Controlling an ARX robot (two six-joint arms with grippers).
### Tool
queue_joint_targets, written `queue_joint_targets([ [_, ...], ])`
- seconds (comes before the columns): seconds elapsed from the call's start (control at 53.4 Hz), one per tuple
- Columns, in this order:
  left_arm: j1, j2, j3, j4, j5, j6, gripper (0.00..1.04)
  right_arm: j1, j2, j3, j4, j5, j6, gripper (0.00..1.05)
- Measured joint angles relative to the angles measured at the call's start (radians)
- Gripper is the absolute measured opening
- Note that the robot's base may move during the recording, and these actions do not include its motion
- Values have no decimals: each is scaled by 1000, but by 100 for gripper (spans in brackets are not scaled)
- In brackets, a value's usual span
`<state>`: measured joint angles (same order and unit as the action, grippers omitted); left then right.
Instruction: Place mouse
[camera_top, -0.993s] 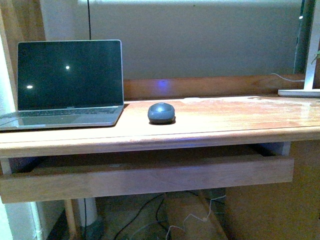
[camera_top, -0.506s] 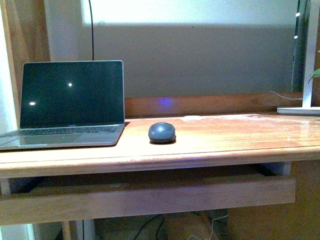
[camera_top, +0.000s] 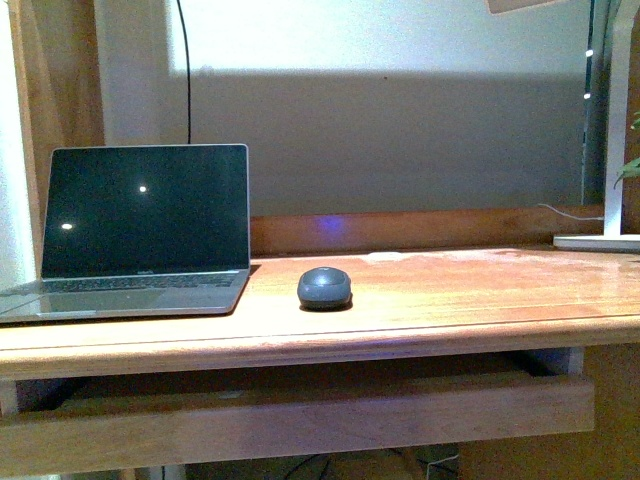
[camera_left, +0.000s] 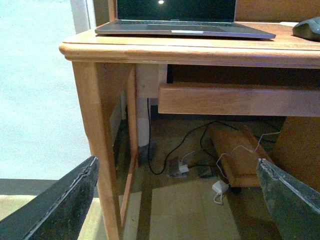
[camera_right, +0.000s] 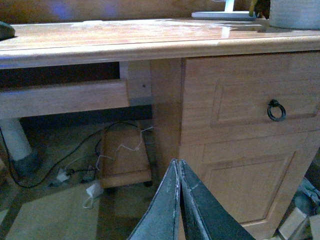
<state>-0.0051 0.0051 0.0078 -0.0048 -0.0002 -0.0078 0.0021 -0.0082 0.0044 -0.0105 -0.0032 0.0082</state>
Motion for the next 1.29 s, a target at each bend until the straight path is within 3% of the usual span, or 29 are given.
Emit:
queue_joint_targets([
  [0.375, 0, 0, 0, 0, 0, 0, 97, 0, 8, 8, 3, 0, -2, 3],
  [0.655, 0, 0, 0, 0, 0, 0, 97, 0, 8, 8, 3, 0, -4, 67],
  [0.88, 0, 0, 0, 0, 0, 0, 97, 0, 8, 8, 3, 0, -3, 99],
  [1.292, 0, 0, 0, 0, 0, 0, 97, 0, 8, 8, 3, 0, -3, 97],
])
